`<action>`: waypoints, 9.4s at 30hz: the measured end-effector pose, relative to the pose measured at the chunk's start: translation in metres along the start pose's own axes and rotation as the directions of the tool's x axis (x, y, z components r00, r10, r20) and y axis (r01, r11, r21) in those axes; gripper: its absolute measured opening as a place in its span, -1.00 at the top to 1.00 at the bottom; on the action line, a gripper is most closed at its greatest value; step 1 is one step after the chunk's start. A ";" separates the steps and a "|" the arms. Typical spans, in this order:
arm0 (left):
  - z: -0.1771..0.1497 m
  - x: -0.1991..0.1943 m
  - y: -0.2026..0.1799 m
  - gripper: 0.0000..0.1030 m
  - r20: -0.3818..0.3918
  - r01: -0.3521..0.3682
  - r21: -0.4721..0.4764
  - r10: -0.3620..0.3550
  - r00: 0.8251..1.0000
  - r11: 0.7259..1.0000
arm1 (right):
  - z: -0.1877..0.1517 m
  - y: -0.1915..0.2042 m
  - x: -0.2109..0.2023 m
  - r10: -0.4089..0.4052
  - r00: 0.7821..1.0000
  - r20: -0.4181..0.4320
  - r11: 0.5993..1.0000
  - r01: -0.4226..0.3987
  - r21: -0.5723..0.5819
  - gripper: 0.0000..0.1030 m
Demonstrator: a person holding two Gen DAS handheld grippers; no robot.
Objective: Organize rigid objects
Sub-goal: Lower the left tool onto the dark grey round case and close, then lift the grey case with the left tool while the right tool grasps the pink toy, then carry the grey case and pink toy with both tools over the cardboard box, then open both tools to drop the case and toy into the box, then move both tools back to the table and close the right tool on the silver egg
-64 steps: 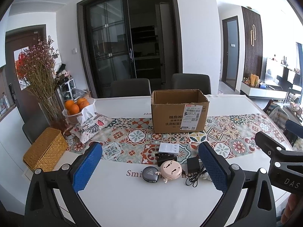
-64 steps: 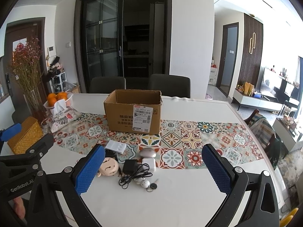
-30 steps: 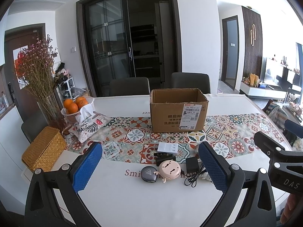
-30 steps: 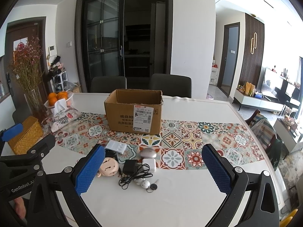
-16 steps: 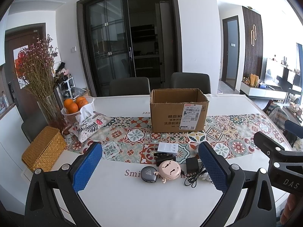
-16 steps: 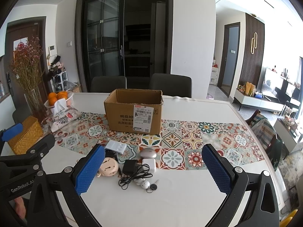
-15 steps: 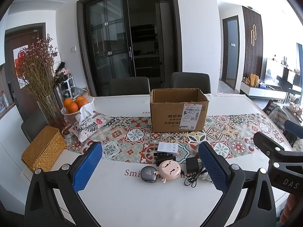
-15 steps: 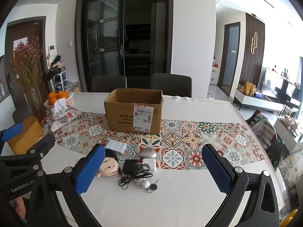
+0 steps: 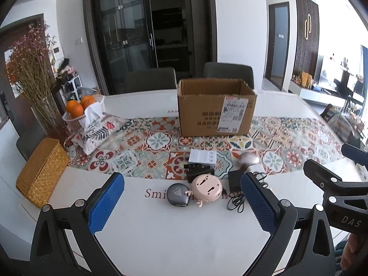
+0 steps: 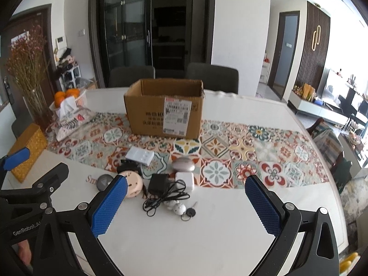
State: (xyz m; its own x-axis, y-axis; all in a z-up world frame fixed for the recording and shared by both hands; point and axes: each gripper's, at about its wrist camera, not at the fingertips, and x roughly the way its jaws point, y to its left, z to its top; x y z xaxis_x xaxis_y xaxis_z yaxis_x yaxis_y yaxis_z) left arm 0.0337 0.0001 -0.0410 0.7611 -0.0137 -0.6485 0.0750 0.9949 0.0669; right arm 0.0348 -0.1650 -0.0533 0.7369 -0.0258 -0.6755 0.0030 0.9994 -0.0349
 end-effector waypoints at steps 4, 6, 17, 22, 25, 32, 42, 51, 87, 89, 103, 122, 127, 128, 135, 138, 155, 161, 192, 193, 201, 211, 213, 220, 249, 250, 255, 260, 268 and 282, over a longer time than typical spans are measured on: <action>-0.008 0.019 0.008 -1.00 -0.035 0.016 0.011 -0.015 0.999 1.000 | -0.009 0.011 0.019 0.016 0.999 -0.045 1.000 -0.016 -0.001 -0.99; -0.012 0.030 0.014 -1.00 -0.057 0.021 0.018 -0.020 0.998 1.000 | -0.012 0.018 0.027 0.019 0.998 -0.066 1.000 -0.019 -0.001 -0.99; -0.039 0.092 0.035 -0.91 -0.148 0.070 0.116 -0.052 0.988 0.991 | -0.039 0.056 0.078 0.036 0.983 -0.182 0.999 -0.038 -0.006 -0.99; -0.053 0.122 0.040 -0.86 -0.190 0.107 0.138 -0.080 0.979 0.985 | -0.050 0.071 0.099 0.038 0.975 -0.217 0.999 -0.039 0.000 -0.99; -0.059 0.137 0.041 -0.78 -0.212 0.130 0.143 -0.098 0.972 0.981 | -0.055 0.076 0.109 0.028 0.971 -0.238 1.000 -0.027 0.009 -0.99; -0.067 0.167 0.037 -0.75 -0.230 0.160 0.162 -0.121 0.966 0.974 | -0.068 0.081 0.129 0.029 0.962 -0.272 0.999 -0.017 0.045 -0.99; -0.073 0.196 0.029 -0.57 -0.246 0.198 0.157 -0.156 0.957 0.968 | -0.072 0.081 0.145 0.004 0.959 -0.284 0.997 0.018 0.076 -0.99; -0.076 0.207 0.024 -0.31 -0.251 0.215 0.140 -0.175 0.952 0.967 | -0.073 0.080 0.148 -0.036 0.962 -0.272 0.996 0.056 0.069 -0.99; -0.061 0.173 0.081 -0.08 -0.195 0.126 0.070 -0.111 0.974 0.990 | -0.045 0.124 0.150 0.078 0.984 -0.162 0.993 -0.091 -0.071 -0.95; -0.062 0.173 0.085 -0.08 -0.192 0.112 0.067 -0.097 0.977 0.991 | -0.046 0.128 0.157 0.095 0.980 -0.173 0.990 -0.111 -0.082 -0.91; -0.065 0.187 0.087 -0.08 -0.213 0.087 0.051 -0.074 0.974 0.995 | -0.050 0.139 0.202 0.133 0.960 -0.246 0.956 -0.190 -0.225 -0.85; -0.060 0.194 0.082 -0.08 -0.221 0.074 0.041 -0.064 0.973 0.996 | -0.048 0.136 0.221 0.181 0.948 -0.261 0.946 -0.241 -0.219 -0.49; -0.052 0.187 0.081 -0.08 -0.210 0.072 0.041 -0.062 0.976 0.997 | -0.043 0.132 0.210 0.187 0.953 -0.238 0.948 -0.238 -0.209 -0.48; -0.050 0.184 0.080 -0.08 -0.205 0.071 0.042 -0.061 0.977 0.997 | -0.041 0.131 0.208 0.189 0.954 -0.234 0.949 -0.238 -0.206 -0.48; -0.027 0.167 0.073 -0.08 -0.177 0.077 0.029 -0.070 0.982 0.997 | -0.020 0.117 0.188 0.190 0.963 -0.192 0.957 -0.225 -0.184 -0.48; -0.015 0.158 0.067 -0.08 -0.163 0.083 0.019 -0.079 0.984 0.996 | -0.008 0.108 0.176 0.185 0.969 -0.163 0.962 -0.213 -0.173 -0.48; 0.086 0.115 0.022 -0.08 -0.004 0.139 0.058 -0.140 0.990 0.989 | 0.078 0.049 0.117 0.161 0.986 0.042 0.978 -0.153 -0.142 -0.49; 0.115 0.113 0.013 -0.08 0.041 0.147 0.086 -0.150 0.988 0.985 | 0.106 0.037 0.111 0.152 0.985 0.079 0.981 -0.140 -0.132 -0.49; 0.251 0.227 -0.015 -0.08 -0.052 0.201 0.092 -0.197 0.979 0.975 | 0.240 -0.004 0.207 0.081 0.996 -0.028 0.993 -0.083 -0.089 -0.49; 0.253 0.235 -0.016 -0.08 -0.078 0.201 0.083 -0.195 0.978 0.976 | 0.241 -0.004 0.212 0.086 0.995 -0.042 0.992 -0.089 -0.085 -0.49; 0.250 0.274 -0.024 -0.08 -0.204 0.210 0.047 -0.197 0.959 0.976 | 0.240 -0.014 0.261 0.121 0.976 -0.183 0.992 -0.127 -0.023 -0.49; 0.236 0.306 -0.026 -0.09 -0.327 0.213 0.014 -0.197 0.924 0.977 | 0.231 -0.019 0.307 0.149 0.935 -0.323 0.987 -0.160 -0.007 -0.49; 0.237 0.307 -0.026 -0.15 -0.323 0.205 0.015 -0.190 0.927 0.979 | 0.233 -0.018 0.307 0.143 0.936 -0.322 0.987 -0.159 -0.024 -0.49; 0.242 0.293 -0.017 -0.44 -0.265 0.126 0.053 -0.107 0.958 0.991 | 0.233 -0.012 0.312 0.156 0.926 -0.344 0.984 -0.175 -0.024 -0.49; 0.213 0.243 0.008 -0.56 -0.197 0.035 0.043 -0.025 0.980 0.998 | 0.214 0.001 0.256 0.051 0.973 -0.224 0.997 -0.063 -0.043 -0.65; 0.212 0.237 0.008 -0.58 -0.187 0.029 0.044 -0.020 0.982 0.999 | 0.214 0.000 0.251 0.046 0.975 -0.216 0.998 -0.057 -0.041 -0.65; 0.202 0.214 0.006 -0.66 -0.147 0.021 0.047 -0.014 0.989 0.999 | 0.204 -0.003 0.219 0.041 0.981 -0.188 0.998 -0.048 -0.033 -0.65; 0.187 0.193 0.001 -0.76 -0.118 0.009 0.053 -0.003 0.993 0.999 | 0.187 -0.007 0.199 0.041 0.985 -0.169 0.999 -0.046 -0.028 -0.66; 0.157 0.180 -0.005 -0.83 -0.156 0.044 0.032 -0.038 0.987 0.999 | 0.153 -0.015 0.188 0.073 0.977 -0.198 0.997 -0.074 0.006 -0.74; 0.096 0.189 -0.008 -0.83 -0.263 0.031 -0.008 -0.032 0.964 0.999 | 0.087 -0.015 0.204 0.091 0.952 -0.292 0.996 -0.085 0.036 -0.74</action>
State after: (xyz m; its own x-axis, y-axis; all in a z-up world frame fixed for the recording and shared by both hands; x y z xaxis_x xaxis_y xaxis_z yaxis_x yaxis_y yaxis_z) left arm 0.2386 -0.0200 -0.0908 0.5618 -0.0191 -0.8270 0.0935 0.9948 0.0405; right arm 0.2441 -0.1829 -0.1262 0.5041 0.0598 -0.8616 -0.0352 0.9982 0.0487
